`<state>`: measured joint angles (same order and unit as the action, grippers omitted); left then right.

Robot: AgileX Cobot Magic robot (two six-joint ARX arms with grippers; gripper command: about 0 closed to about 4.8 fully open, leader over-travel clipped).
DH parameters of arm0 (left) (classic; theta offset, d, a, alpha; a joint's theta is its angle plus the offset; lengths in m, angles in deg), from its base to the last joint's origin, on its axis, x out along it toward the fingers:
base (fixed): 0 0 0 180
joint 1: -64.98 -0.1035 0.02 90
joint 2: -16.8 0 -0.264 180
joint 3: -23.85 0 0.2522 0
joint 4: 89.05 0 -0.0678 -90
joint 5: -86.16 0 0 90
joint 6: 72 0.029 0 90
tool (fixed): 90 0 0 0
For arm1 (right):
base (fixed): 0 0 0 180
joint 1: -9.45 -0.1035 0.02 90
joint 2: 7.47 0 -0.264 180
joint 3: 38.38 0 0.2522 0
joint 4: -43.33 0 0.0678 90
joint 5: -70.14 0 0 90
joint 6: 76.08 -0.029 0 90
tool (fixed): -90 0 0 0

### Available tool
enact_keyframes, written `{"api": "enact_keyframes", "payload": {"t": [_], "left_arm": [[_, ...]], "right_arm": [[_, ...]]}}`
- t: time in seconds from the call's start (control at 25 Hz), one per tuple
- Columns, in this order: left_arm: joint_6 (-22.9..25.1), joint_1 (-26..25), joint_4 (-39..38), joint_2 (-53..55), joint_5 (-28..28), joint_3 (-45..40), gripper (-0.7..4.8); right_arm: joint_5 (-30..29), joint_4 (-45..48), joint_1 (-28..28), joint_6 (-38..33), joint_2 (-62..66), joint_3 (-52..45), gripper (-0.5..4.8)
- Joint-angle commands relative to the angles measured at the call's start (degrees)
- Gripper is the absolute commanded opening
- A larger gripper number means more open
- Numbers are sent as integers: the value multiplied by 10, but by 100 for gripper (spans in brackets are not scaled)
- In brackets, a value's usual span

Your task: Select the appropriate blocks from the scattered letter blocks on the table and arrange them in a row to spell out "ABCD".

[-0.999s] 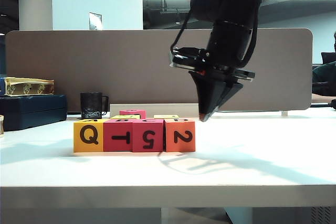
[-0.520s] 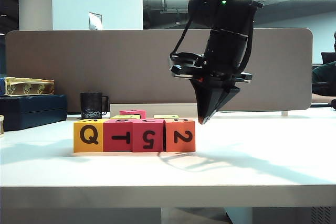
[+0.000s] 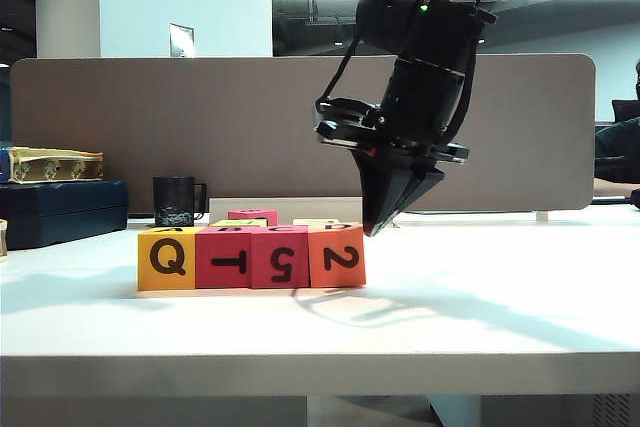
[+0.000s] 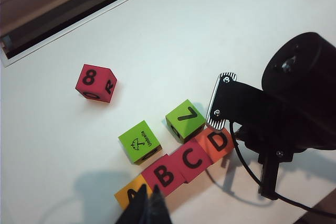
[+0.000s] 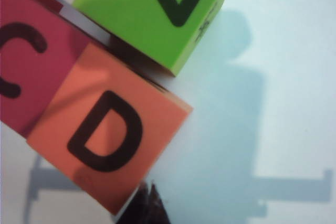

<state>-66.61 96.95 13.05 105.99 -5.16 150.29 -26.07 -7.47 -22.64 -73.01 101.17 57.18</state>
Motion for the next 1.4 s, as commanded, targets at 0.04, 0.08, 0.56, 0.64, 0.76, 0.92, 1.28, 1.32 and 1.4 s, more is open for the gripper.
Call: {"api": "enact_keyframes", "payload": {"t": [0.04, 0.08, 0.56, 0.64, 0.76, 0.92, 1.28, 1.32, 1.4], "left_arm": [[2, 0, 3, -3, 0, 2, -6], [2, 0, 3, -3, 0, 2, -6], [2, 0, -5, -3, 0, 2, -6], [2, 0, -5, -3, -1, 2, -6], [5, -3, -4, -3, -2, 2, -6], [4, -17, 9, -3, -2, 2, -6], [33, -38, 17, -3, 0, -8, -6], [35, -40, 18, -3, 0, -12, -6], [38, -48, 19, -3, 3, -21, -6]], "right_arm": [[-3, 6, -1, 2, -3, 1, -2], [-3, 5, -1, 2, -3, 2, -2], [26, -13, -1, 2, -4, 2, -2], [39, -13, -1, 2, -5, 3, -1], [52, -14, 0, 2, -17, 2, -2], [50, -11, 0, 2, -60, 2, -2], [17, -39, -9, -1, -176, 2, -2], [13, -44, -12, -1, -188, 2, -2], [11, -56, -17, -1, -216, 2, -2]]}}
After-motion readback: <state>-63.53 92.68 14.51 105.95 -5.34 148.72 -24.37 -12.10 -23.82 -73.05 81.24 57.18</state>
